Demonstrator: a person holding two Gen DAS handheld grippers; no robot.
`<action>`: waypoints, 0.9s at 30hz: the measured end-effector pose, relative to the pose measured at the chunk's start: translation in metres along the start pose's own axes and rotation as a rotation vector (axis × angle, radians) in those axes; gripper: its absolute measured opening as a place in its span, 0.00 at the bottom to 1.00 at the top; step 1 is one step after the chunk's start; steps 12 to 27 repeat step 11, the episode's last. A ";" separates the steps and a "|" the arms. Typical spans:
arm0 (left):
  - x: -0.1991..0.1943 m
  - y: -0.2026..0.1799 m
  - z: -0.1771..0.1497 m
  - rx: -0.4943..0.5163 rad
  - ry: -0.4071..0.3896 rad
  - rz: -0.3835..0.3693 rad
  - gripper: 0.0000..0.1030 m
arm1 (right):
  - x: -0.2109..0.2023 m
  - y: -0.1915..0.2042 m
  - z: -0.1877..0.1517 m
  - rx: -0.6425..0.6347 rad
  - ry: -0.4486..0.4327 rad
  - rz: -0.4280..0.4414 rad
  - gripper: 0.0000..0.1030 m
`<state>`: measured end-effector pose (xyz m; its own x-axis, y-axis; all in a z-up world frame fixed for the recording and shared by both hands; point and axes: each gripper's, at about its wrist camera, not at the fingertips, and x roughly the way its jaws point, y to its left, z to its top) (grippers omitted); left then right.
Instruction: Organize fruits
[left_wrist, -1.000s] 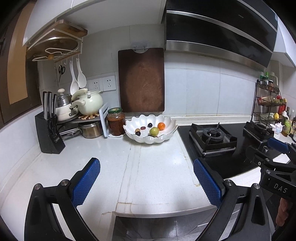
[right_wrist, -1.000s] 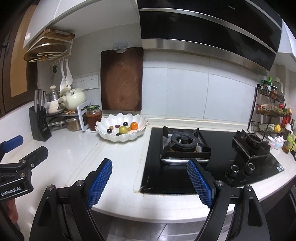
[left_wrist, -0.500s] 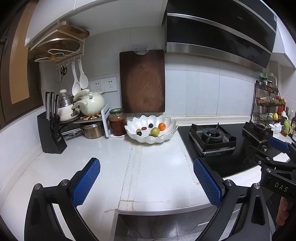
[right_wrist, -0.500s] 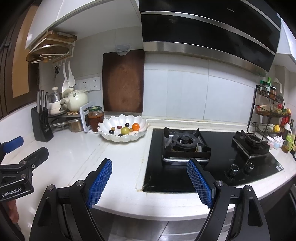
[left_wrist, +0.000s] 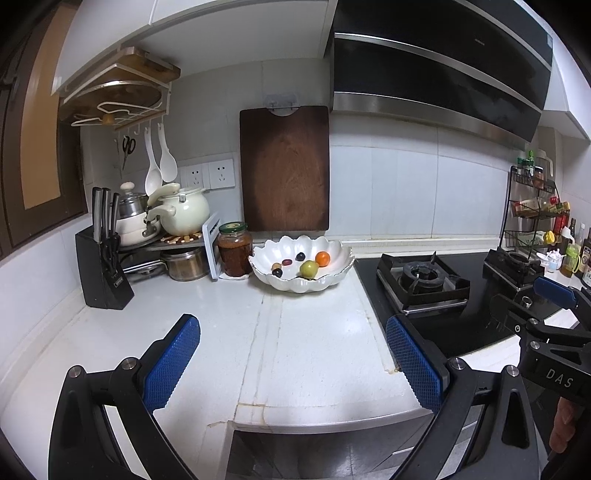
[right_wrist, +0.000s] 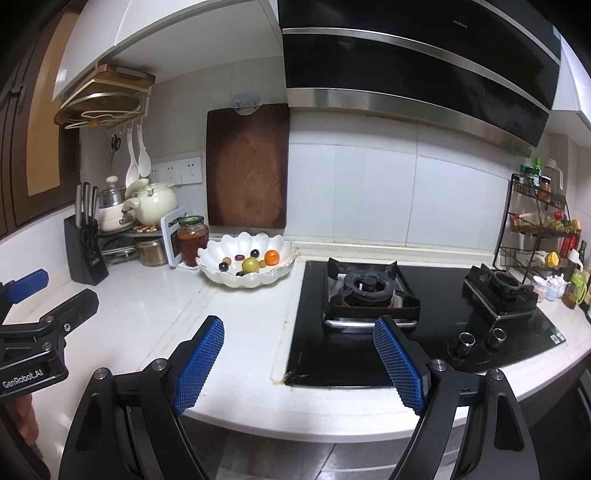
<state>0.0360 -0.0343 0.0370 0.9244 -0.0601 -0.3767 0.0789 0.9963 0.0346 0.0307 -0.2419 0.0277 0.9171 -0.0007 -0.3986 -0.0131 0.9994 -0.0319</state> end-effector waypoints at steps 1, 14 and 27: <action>0.000 0.000 0.000 0.002 0.000 -0.002 1.00 | 0.000 0.000 0.000 0.001 0.000 0.001 0.82; -0.001 0.000 0.001 -0.002 0.002 -0.001 1.00 | -0.001 0.001 0.001 -0.004 -0.001 -0.001 0.82; -0.001 0.000 0.001 -0.002 0.002 -0.001 1.00 | -0.001 0.001 0.001 -0.004 -0.001 -0.001 0.82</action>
